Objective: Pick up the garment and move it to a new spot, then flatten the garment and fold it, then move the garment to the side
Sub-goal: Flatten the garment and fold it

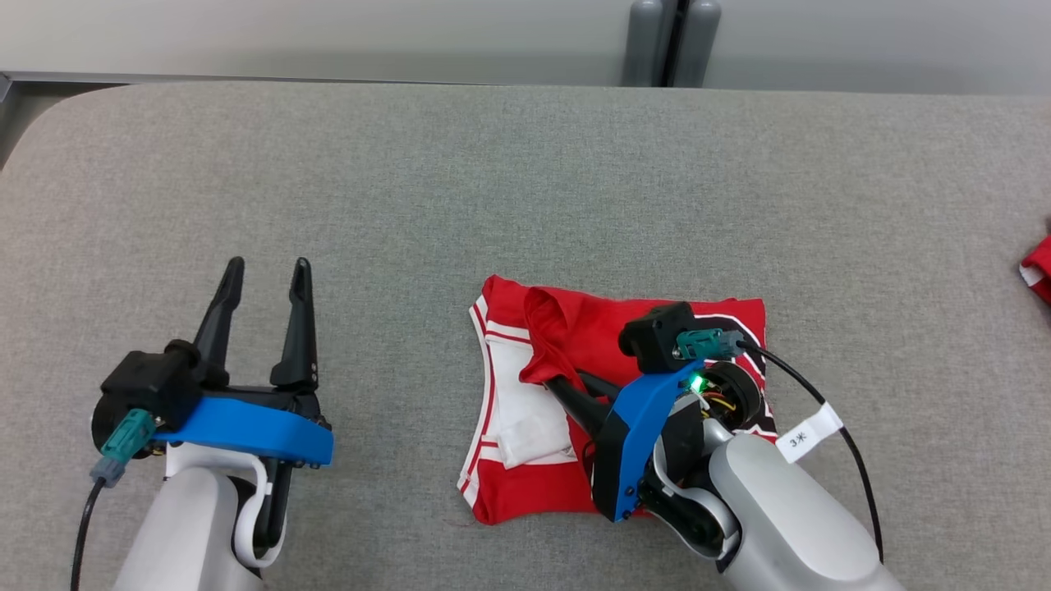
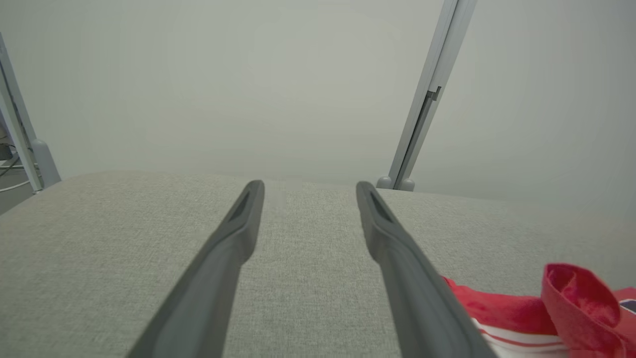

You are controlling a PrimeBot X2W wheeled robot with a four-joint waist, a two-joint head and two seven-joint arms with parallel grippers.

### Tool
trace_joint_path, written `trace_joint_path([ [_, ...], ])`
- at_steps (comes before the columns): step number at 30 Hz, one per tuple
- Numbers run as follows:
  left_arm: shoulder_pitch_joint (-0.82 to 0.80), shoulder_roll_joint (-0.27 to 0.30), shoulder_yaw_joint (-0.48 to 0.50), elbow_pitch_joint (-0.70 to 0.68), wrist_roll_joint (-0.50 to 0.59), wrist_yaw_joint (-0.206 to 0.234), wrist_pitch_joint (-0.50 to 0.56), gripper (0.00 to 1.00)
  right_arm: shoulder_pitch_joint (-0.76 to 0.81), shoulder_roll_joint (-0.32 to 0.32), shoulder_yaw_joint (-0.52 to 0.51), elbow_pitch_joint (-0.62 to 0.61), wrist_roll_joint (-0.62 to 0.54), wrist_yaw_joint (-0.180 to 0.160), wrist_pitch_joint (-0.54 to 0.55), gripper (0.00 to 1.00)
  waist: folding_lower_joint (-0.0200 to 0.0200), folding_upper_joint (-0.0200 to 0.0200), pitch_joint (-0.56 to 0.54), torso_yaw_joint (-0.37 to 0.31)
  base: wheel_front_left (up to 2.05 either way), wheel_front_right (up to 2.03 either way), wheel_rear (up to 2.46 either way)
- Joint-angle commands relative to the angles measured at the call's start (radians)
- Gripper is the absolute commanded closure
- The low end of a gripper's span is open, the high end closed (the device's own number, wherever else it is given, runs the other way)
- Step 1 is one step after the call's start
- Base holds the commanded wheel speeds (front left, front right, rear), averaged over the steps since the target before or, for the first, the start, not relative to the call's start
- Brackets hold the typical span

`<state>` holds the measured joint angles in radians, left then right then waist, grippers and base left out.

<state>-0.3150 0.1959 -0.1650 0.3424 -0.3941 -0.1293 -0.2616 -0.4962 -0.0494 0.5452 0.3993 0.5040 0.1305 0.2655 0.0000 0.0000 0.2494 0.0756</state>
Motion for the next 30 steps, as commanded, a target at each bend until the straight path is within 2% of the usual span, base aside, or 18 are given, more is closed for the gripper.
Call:
trace_joint_path([
  [1,-0.024,0.004,-0.006,0.005,0.005,-0.001,-0.004,0.00,-0.027,-0.002,0.011,0.030,0.020,0.001,-0.017,0.97,0.0000,0.0000,-0.001,0.002,0.00,0.00,0.00],
  [2,-0.027,0.004,-0.010,0.008,0.004,-0.001,-0.004,0.00,-0.038,-0.002,0.021,0.048,0.030,0.001,-0.027,0.51,0.0000,0.0000,-0.002,0.003,0.00,0.00,0.00],
  [3,-0.028,0.004,-0.015,0.010,0.001,-0.001,-0.004,0.00,-0.049,-0.002,0.027,0.061,0.049,0.001,-0.044,0.00,0.0000,0.0000,-0.003,0.004,0.00,0.00,0.00],
  [9,-0.012,0.009,-0.019,0.019,-0.010,-0.001,-0.004,0.00,-0.099,-0.002,0.064,0.072,0.212,0.001,-0.165,0.00,0.0000,0.0000,-0.013,-0.003,0.00,0.00,0.00],
  [14,0.013,0.013,0.000,0.009,-0.013,-0.001,-0.004,0.00,-0.135,-0.003,0.008,0.029,0.288,0.001,-0.294,0.00,0.0000,0.0000,-0.027,-0.015,0.00,0.00,0.00],
  [17,0.035,0.014,0.013,-0.001,-0.007,-0.001,-0.004,0.00,-0.122,-0.003,-0.079,0.016,0.213,0.001,-0.345,0.00,0.0000,0.0000,-0.037,-0.022,0.00,0.00,0.00],
  [23,0.065,0.008,0.029,-0.019,0.000,-0.001,-0.004,0.00,0.041,-0.025,-0.264,-0.032,-0.072,0.001,-0.326,0.00,0.0000,0.0000,-0.054,-0.025,0.00,0.00,0.00],
  [26,0.068,0.007,0.031,-0.026,0.001,-0.001,-0.004,0.00,0.140,-0.019,-0.311,-0.056,-0.173,0.001,-0.290,0.00,0.0000,0.0000,-0.051,-0.022,0.00,0.00,0.00],
  [28,0.064,0.006,0.029,-0.029,0.001,-0.001,-0.004,0.00,0.188,-0.010,-0.306,-0.061,-0.215,0.001,-0.267,0.00,0.0000,0.0000,-0.045,-0.019,0.00,0.00,0.00],
  [29,0.060,0.007,0.028,-0.030,0.001,-0.001,-0.004,0.00,0.200,-0.006,-0.295,-0.061,-0.227,0.001,-0.257,0.33,0.0000,0.0000,-0.040,-0.019,0.00,0.00,0.00],
  [30,0.054,0.007,0.027,-0.031,0.000,-0.001,-0.004,0.00,0.204,-0.003,-0.270,-0.060,-0.239,0.001,-0.247,0.76,0.0000,0.0000,-0.035,-0.017,0.00,0.00,0.00],
])
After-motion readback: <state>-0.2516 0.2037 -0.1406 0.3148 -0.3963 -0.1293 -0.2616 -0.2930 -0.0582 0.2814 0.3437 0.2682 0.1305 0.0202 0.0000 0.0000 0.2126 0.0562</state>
